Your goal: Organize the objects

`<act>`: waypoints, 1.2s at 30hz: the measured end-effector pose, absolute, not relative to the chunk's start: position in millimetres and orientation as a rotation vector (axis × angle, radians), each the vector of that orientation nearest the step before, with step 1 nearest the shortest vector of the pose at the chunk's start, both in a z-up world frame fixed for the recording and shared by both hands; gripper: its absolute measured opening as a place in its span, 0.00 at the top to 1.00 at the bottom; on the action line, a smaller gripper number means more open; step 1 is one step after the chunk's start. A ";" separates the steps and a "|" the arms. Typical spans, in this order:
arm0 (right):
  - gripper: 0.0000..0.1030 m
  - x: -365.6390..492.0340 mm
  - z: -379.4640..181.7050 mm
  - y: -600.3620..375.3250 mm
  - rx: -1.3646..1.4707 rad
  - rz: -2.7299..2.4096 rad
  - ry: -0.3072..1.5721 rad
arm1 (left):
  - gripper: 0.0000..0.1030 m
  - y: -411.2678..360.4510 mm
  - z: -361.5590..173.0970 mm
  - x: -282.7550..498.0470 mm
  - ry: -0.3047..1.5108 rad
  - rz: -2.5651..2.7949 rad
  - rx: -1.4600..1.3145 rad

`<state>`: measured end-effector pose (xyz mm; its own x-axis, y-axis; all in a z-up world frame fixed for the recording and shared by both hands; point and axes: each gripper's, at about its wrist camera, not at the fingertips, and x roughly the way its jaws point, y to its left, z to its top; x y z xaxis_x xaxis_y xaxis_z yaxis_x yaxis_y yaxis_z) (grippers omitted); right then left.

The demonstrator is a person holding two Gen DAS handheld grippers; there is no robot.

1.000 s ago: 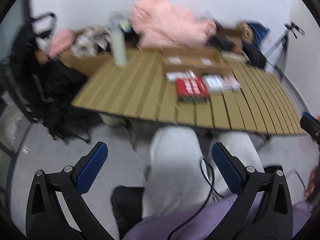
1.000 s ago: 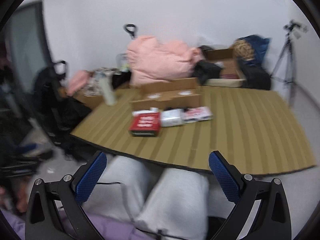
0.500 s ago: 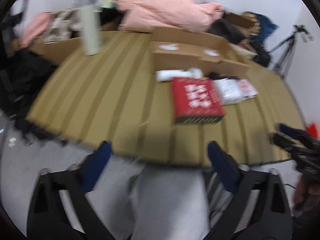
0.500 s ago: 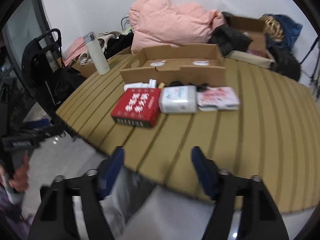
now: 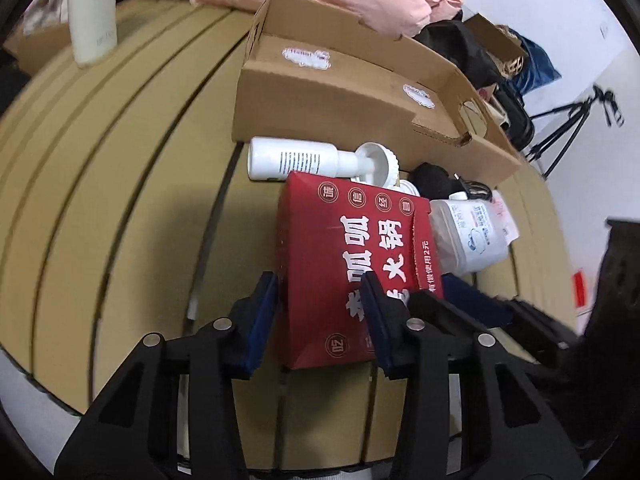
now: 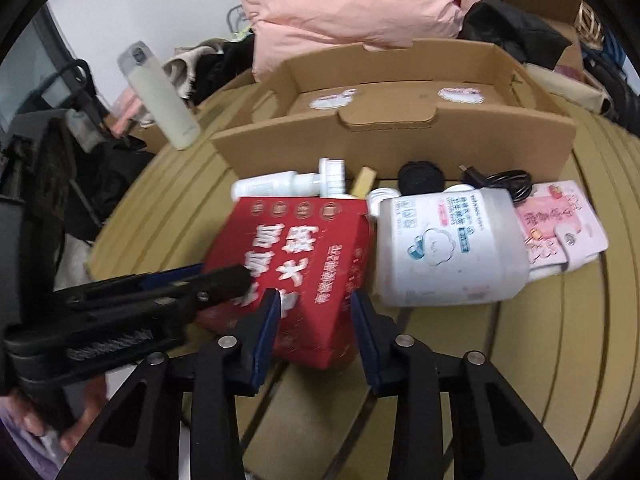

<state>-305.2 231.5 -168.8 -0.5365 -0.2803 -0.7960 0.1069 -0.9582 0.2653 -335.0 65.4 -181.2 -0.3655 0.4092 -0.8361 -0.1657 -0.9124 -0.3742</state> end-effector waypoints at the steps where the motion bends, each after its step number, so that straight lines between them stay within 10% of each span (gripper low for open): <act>1: 0.63 -305.6 -171.9 231.8 1.380 -2.560 -0.275 | 0.64 64.6 -181.6 -335.1 -0.326 2.316 -1.513; 23: 0.72 -385.6 -55.4 268.8 1.201 -2.557 -0.302 | 0.67 79.5 -67.4 -424.6 -0.420 2.378 -1.329; 36: 0.72 -580.2 -128.7 260.4 1.487 -2.430 -0.244 | 0.59 90.7 -142.1 -583.0 -0.207 2.476 -1.546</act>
